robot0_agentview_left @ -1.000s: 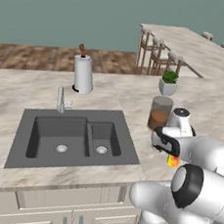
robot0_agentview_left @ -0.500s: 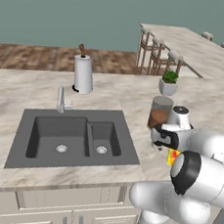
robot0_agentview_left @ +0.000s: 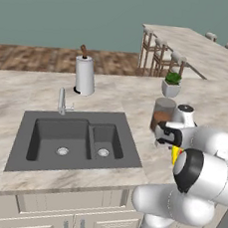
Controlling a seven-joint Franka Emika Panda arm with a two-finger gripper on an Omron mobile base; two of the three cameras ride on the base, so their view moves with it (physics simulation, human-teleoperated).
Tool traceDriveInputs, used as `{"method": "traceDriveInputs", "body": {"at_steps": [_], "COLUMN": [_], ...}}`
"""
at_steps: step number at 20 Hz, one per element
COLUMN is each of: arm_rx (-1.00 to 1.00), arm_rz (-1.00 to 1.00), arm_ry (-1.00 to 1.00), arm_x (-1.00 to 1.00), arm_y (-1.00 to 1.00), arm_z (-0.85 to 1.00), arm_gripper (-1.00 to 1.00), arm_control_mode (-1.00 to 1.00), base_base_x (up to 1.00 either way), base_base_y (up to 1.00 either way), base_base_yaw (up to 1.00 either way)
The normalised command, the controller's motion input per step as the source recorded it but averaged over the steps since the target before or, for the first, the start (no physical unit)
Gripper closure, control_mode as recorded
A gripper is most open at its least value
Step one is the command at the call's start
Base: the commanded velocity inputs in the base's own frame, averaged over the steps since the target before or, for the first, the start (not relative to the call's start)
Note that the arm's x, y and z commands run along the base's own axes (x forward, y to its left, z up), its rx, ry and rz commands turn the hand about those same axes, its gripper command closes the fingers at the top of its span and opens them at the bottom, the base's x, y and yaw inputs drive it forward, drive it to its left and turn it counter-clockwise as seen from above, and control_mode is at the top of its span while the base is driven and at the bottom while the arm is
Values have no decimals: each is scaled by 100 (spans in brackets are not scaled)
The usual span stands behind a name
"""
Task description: Place the jar in the left basin and the cup in the right basin of the sink.
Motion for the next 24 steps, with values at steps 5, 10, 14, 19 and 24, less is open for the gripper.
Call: {"method": "traceDriveInputs", "body": {"at_steps": [5,10,14,19,24], "arm_rx": [0,0,0,0,0], "arm_rz": [0,0,0,0,0], "arm_ry": [0,0,-1,-7,-10], "arm_x": [0,0,0,0,0], "arm_y": [4,21,33,36,25], "arm_z": [0,0,0,1,3], "arm_gripper": [100,100,100,100,100], "arm_control_mode": [-100,-100,-100,-100,-100], "base_base_x": [0,0,0,0,0], "base_base_y": [0,0,0,0,0], "base_base_yaw": [0,0,0,0,0]}}
